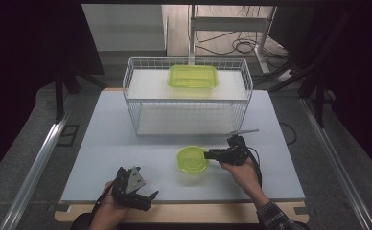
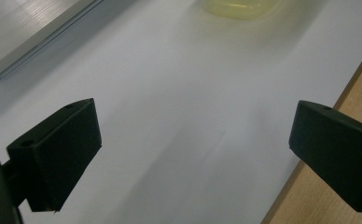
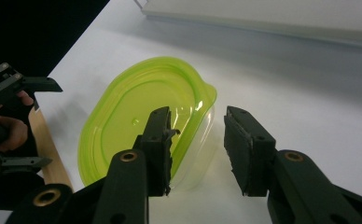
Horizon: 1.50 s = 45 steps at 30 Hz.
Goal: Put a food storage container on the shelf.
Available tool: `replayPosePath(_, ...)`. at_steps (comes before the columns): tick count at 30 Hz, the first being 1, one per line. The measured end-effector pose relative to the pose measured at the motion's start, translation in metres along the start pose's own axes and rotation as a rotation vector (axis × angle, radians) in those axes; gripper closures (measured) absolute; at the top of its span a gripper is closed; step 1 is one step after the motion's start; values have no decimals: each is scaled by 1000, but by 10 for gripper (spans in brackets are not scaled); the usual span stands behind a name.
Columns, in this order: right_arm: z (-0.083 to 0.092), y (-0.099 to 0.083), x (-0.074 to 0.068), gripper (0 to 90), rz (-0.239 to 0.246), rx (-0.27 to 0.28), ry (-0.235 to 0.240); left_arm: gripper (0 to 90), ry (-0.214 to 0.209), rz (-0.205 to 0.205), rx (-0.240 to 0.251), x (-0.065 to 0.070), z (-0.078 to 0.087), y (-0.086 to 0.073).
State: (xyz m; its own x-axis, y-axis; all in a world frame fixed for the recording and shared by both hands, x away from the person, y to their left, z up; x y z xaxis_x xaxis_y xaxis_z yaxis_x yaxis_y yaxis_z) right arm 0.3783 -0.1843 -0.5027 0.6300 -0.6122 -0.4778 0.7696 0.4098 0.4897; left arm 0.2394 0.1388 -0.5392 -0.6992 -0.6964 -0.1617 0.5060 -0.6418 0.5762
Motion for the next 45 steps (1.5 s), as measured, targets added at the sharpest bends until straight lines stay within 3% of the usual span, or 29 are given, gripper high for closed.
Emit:
replayPosePath(7,-7,0,3,720,-69,-30,71,22,1,-6,-1,1,0,0)
replayPosePath(9,-7,1,3,786,-92,-27,110,22,2,-8,-2,1,0,0)
replayPosePath(11,-8,1,3,800,-103,-41,139,22,2,-11,-4,1,0,0)
replayPosePath(13,-8,1,2,808,-133,-40,200,22,1,-12,-5,1,0,0)
replayPosePath(18,-6,1,2,812,-134,-41,199,22,2,-13,-6,1,-1,0)
replayPosePath(31,16,10,-7,812,-104,21,205,21,3,5,7,0,1,0)
replayPosePath(45,39,25,-17,811,-86,69,213,20,-27,37,31,-2,3,1)
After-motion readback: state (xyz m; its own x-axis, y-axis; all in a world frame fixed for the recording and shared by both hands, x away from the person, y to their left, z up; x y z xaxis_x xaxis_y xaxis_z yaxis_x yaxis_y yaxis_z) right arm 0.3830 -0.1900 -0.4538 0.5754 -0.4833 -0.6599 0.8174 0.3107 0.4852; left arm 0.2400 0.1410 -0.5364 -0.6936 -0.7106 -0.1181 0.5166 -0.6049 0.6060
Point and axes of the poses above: each handheld gripper's, and its own axes: z roughly backward along the jaws, y roughly out of its top, x roughly to its right, the point moved 2 cm from there along -z, roughly forward along the jaws, and after that the axes turned 13 degrees about -x, right-handed, at the moved point
